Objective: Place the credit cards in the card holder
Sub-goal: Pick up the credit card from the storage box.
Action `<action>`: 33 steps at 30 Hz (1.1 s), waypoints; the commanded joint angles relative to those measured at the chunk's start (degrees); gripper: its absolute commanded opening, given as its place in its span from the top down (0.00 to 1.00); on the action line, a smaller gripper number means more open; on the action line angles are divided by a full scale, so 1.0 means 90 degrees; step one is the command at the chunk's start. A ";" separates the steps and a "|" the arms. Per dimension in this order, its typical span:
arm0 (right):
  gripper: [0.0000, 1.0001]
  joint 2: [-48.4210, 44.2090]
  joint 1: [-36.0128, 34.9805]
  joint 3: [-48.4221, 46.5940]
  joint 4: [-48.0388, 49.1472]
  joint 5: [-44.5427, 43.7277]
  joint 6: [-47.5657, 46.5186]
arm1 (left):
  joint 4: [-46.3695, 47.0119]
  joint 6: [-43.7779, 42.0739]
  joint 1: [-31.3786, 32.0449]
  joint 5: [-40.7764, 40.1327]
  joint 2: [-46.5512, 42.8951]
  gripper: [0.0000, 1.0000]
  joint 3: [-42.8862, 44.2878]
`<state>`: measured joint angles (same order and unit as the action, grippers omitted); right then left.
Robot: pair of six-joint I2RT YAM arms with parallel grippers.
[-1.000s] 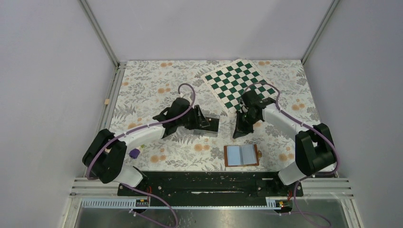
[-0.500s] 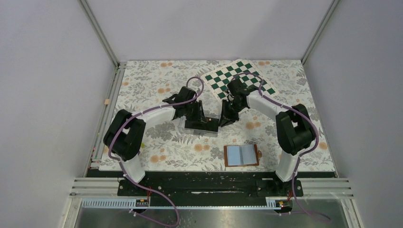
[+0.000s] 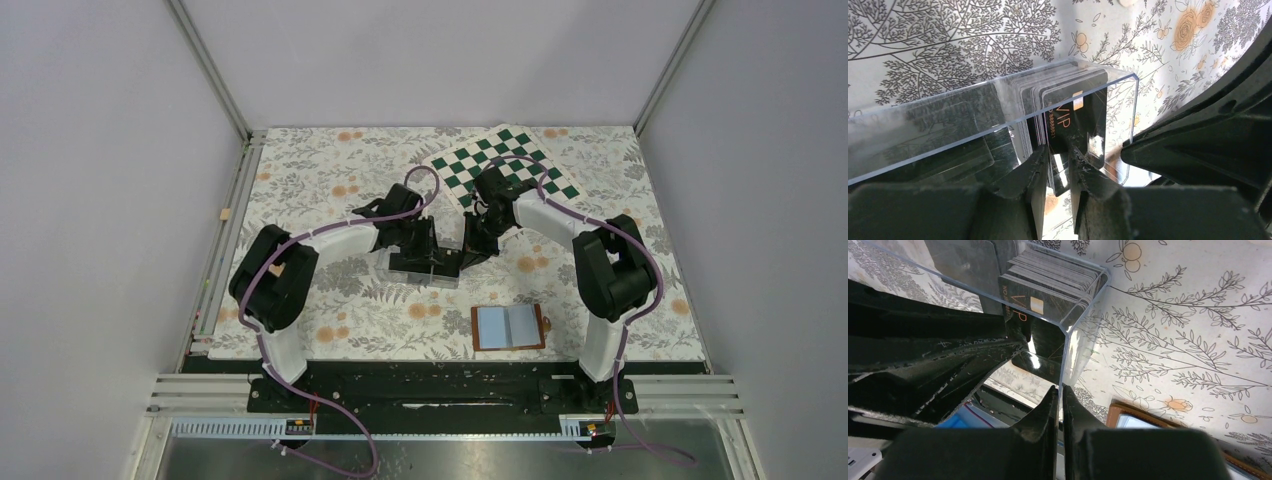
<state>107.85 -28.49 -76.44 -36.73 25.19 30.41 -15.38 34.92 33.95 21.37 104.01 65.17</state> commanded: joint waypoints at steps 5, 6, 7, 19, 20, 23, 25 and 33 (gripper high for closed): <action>0.97 0.0082 -0.0074 -0.0328 -0.0034 0.0232 0.0071 | -0.0299 -0.0161 0.0303 -0.0139 0.0113 0.75 0.0563; 0.97 0.0091 -0.0076 -0.0338 -0.0043 0.0230 0.0059 | -0.0460 -0.0234 0.0318 -0.0307 0.0100 0.74 0.0616; 0.97 0.0093 -0.0077 -0.0357 -0.0072 0.0220 0.0053 | -0.0607 -0.0309 0.0334 -0.0470 0.0067 0.73 0.0666; 0.98 0.0154 -0.0077 -0.0415 -0.0120 0.0253 0.0009 | -0.1097 -0.0548 0.0347 -0.1076 -0.0109 0.66 0.0768; 0.98 0.0150 -0.0077 -0.0413 -0.0118 0.0263 0.0008 | -0.1099 -0.0546 0.0357 -0.1113 -0.0125 0.66 0.0762; 0.98 0.0164 -0.0086 -0.0401 -0.0127 0.0267 0.0000 | -0.1066 -0.0547 0.0356 -0.1140 -0.0136 0.71 0.0776; 0.98 0.0181 -0.0086 -0.0412 -0.0126 0.0273 0.0007 | -0.1000 -0.0507 0.0353 -0.1096 -0.0131 0.75 0.0777; 0.99 0.0197 -0.0105 -0.0413 -0.0119 0.0282 -0.0010 | -0.0970 -0.0472 0.0417 -0.0922 0.0054 0.87 0.0899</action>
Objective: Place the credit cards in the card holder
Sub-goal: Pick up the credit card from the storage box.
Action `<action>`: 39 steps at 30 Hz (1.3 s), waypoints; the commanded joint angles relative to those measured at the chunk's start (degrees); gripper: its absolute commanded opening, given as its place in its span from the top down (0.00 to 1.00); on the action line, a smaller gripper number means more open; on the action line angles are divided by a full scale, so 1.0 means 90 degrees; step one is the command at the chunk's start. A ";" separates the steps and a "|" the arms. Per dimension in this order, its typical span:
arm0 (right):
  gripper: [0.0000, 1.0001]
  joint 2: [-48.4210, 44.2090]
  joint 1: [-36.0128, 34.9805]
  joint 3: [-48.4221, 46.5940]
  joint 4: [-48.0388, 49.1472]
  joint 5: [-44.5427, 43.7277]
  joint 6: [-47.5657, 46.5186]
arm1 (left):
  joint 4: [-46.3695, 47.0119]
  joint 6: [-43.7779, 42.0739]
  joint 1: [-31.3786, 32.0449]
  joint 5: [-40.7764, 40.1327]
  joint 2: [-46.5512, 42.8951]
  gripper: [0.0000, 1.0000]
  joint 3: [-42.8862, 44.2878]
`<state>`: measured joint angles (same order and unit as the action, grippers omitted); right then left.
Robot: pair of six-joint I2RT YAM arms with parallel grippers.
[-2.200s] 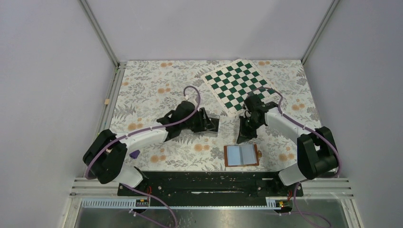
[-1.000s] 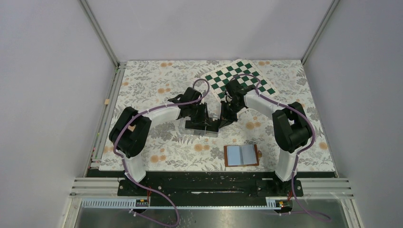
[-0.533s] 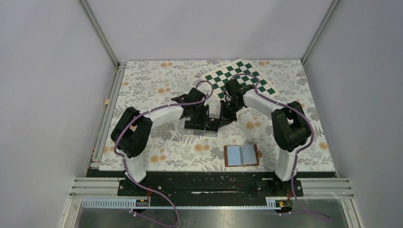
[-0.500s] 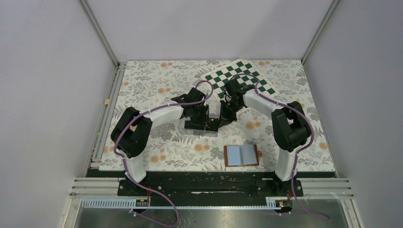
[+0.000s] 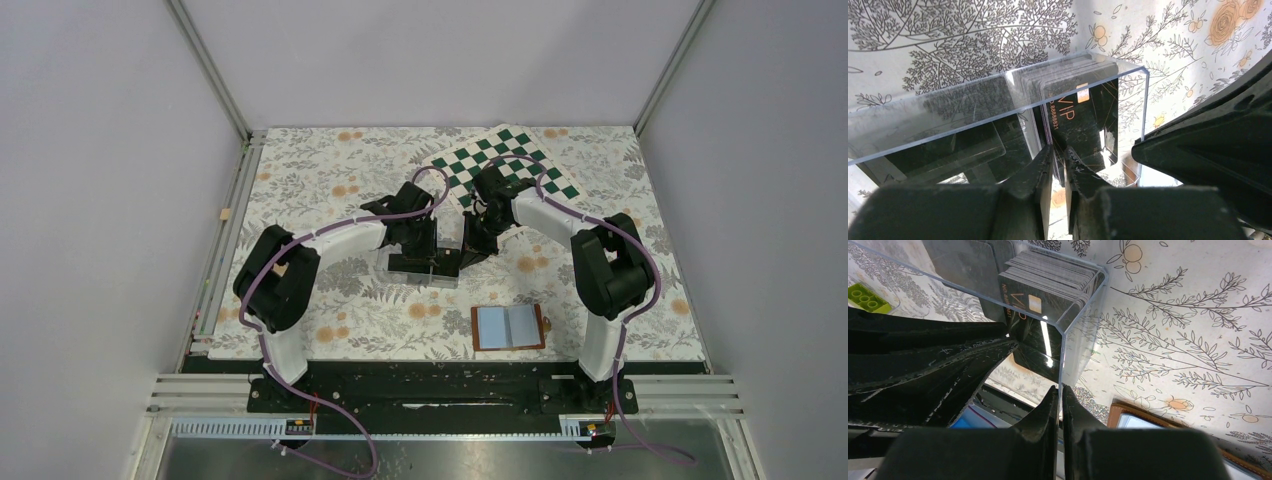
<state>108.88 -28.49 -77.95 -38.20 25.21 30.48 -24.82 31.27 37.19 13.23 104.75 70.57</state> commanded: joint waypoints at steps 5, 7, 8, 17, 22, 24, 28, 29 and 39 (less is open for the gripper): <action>0.99 0.0108 -0.0112 -0.0208 0.0042 0.0281 -0.0018 | 0.0186 0.0030 0.0158 -0.0010 -0.0153 0.94 0.0255; 0.99 0.0107 -0.0116 -0.0180 0.0045 0.0265 -0.0017 | 0.0445 0.0135 0.0173 0.0094 -0.0249 0.95 0.0124; 0.99 0.0109 -0.0116 -0.0170 0.0042 0.0265 -0.0017 | 0.0533 0.0185 0.0172 0.0145 -0.0260 0.95 0.0108; 0.99 0.0102 -0.0123 -0.0167 0.0043 0.0284 -0.0003 | 0.0698 0.0309 0.0174 0.0169 -0.0640 0.95 -0.0038; 0.99 0.0103 -0.0125 -0.0145 0.0045 0.0287 -0.0019 | 0.0571 0.0281 0.0174 0.0210 -0.0815 0.93 0.0024; 0.99 0.0101 -0.0123 -0.0128 0.0036 0.0286 -0.0023 | 0.0549 0.0264 0.0164 0.0216 -0.0814 0.91 0.0046; 0.99 0.0117 -0.0125 -0.0103 0.0044 0.0285 -0.0028 | 0.0183 0.0141 0.0119 -0.0179 -0.0662 0.76 0.0111; 0.99 0.0111 -0.0125 -0.0098 0.0037 0.0285 -0.0027 | 0.0057 0.0097 0.0103 -0.0268 -0.0599 0.75 0.0153; 0.99 0.0138 -0.0126 -0.0089 0.0041 0.0325 -0.0042 | -0.0192 -0.0026 0.0106 -0.0225 0.0033 0.74 0.0331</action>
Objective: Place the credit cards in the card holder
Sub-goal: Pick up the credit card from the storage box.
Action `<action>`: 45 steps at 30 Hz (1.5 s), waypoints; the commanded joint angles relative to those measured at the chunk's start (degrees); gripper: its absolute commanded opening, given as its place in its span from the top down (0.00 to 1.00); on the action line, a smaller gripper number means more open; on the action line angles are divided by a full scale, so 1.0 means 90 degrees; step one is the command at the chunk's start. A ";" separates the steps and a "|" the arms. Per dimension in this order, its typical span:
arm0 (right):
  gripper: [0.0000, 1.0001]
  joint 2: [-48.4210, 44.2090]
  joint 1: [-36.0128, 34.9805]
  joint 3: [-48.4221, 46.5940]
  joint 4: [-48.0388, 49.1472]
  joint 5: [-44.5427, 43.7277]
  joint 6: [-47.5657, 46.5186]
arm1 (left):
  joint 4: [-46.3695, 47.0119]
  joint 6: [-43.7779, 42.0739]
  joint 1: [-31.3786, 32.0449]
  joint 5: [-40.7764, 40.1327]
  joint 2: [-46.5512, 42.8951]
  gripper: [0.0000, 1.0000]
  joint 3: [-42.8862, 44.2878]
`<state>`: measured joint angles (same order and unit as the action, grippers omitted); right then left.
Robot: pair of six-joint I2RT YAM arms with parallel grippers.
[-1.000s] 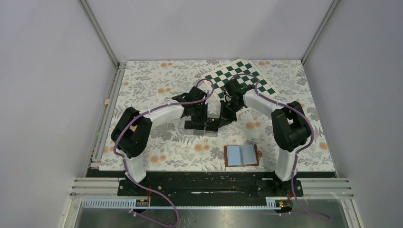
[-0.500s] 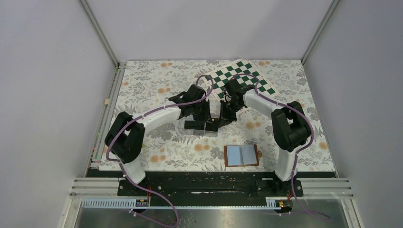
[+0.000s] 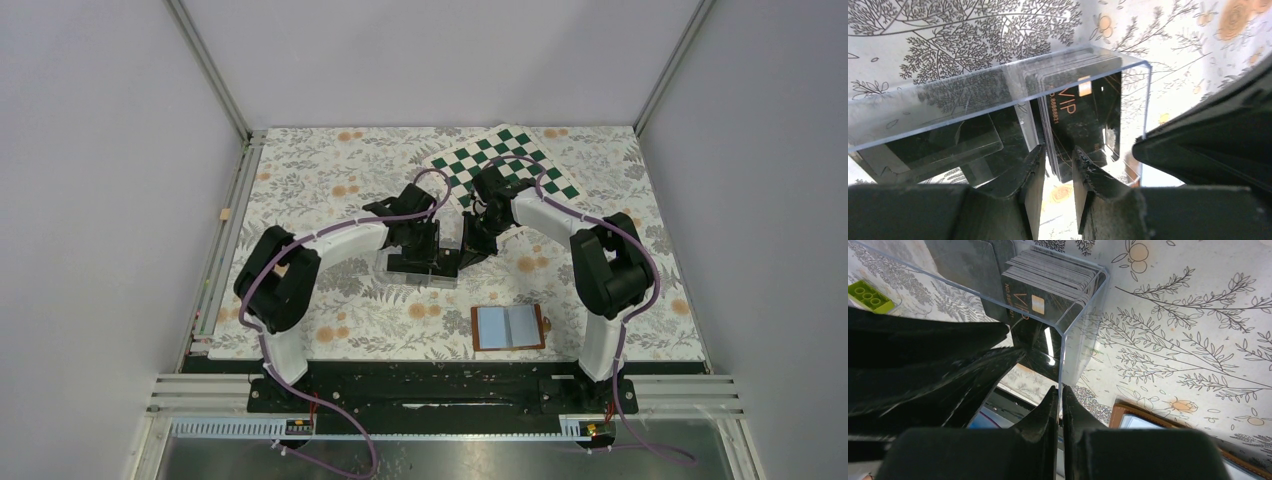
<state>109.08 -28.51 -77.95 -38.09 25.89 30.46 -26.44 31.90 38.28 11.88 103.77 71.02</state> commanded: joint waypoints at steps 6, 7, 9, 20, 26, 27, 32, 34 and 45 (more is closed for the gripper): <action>0.99 0.0131 -0.0123 -0.0079 0.0036 0.0259 -0.0042 | -0.0010 -0.0103 -0.0015 -0.0034 0.0245 0.78 0.0357; 0.99 0.0129 -0.0123 -0.0079 0.0031 0.0264 -0.0046 | -0.0012 -0.0116 -0.0015 -0.0017 0.0238 0.82 0.0376; 0.99 0.0133 -0.0123 -0.0079 0.0040 0.0273 -0.0044 | 0.0001 -0.0116 -0.0011 0.0012 0.0213 0.87 0.0399; 0.99 0.0158 -0.0123 -0.0079 0.0031 0.0284 -0.0044 | 0.0178 -0.0045 0.0092 0.0213 -0.0012 0.96 0.0465; 0.99 0.0174 -0.0131 -0.0078 0.0037 0.0290 -0.0047 | -0.0296 -0.0264 0.0253 -0.0214 -0.0017 0.98 0.0757; 0.99 0.0186 -0.0128 -0.0084 0.0039 0.0289 -0.0045 | -0.0340 -0.0290 0.0277 -0.0244 -0.0016 0.99 0.0790; 0.99 0.0193 -0.0133 -0.0093 0.0029 0.0307 -0.0047 | -0.0336 -0.0279 0.0300 -0.0213 -0.0063 0.98 0.0848; 0.99 0.0194 -0.0130 -0.0089 0.0027 0.0309 -0.0044 | -0.0326 -0.0274 0.0303 -0.0166 -0.0101 0.98 0.0873; 0.99 0.0185 -0.0132 -0.0054 0.0026 0.0314 -0.0049 | 0.0370 0.0103 0.0267 0.0555 -0.0472 0.84 0.0577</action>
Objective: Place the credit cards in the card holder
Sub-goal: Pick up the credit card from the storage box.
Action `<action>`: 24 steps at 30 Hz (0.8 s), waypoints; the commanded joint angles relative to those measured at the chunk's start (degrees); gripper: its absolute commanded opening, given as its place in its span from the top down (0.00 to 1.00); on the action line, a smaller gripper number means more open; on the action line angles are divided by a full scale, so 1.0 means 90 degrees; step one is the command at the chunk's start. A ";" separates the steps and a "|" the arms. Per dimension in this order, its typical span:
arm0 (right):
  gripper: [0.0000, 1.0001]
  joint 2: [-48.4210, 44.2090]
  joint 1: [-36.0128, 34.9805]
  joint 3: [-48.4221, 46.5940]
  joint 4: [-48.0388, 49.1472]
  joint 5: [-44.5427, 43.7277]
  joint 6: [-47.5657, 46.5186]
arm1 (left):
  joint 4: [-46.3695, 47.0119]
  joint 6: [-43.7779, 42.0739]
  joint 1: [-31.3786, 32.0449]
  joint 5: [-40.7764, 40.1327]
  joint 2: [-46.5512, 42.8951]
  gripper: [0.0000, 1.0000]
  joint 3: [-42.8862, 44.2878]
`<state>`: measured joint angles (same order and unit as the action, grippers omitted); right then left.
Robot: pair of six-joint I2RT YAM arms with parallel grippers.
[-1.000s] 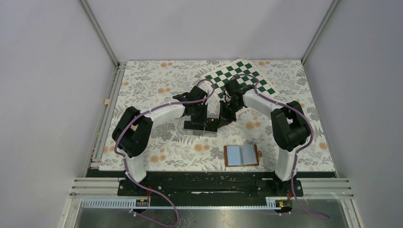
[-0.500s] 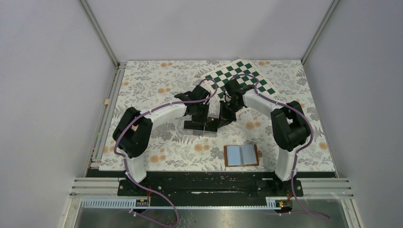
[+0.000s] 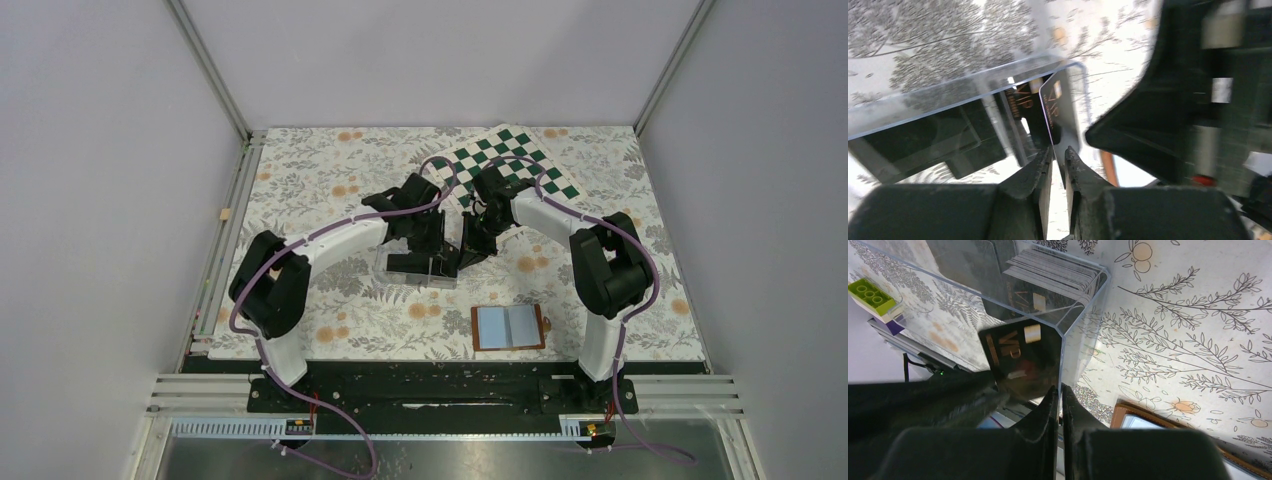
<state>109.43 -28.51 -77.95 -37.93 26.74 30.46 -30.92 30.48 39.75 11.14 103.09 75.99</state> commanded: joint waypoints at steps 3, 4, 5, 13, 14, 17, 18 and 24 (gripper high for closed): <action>0.99 0.0155 -0.0131 -0.0059 0.0012 0.0213 -0.0045 | 0.0893 0.0285 0.0101 0.0784 -0.0288 0.81 -0.0030; 0.99 0.0156 -0.0133 -0.0057 0.0007 0.0209 -0.0053 | 0.0947 0.0305 0.0105 0.0844 -0.0249 0.80 -0.0071; 0.99 0.0155 -0.0128 -0.0057 0.0012 0.0208 -0.0045 | 0.0998 0.0329 0.0104 0.0886 -0.0209 0.80 -0.0104; 0.99 0.0155 -0.0133 -0.0049 0.0014 0.0195 -0.0054 | 0.0744 0.0346 0.0100 0.0551 0.0075 0.76 -0.0172; 0.99 0.0163 -0.0133 -0.0049 0.0010 0.0199 -0.0054 | 0.0740 0.0337 0.0096 0.0535 0.0081 0.76 -0.0179; 0.99 0.0155 -0.0132 -0.0059 0.0013 0.0195 -0.0061 | 0.0694 0.0325 0.0093 0.0479 0.0121 0.77 -0.0197; 0.99 0.0145 -0.0133 -0.0057 0.0012 0.0203 -0.0055 | 0.0676 0.0324 0.0088 0.0466 0.0133 0.81 -0.0194; 0.97 -0.0067 -0.0132 -0.0015 0.0012 0.0108 -0.0094 | 0.0746 0.0361 -0.0006 0.0388 0.0020 1.00 -0.0295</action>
<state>109.67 -28.51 -77.95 -37.78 27.68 30.46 -26.04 33.58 40.34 15.73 104.27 74.37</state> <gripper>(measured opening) 0.077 0.013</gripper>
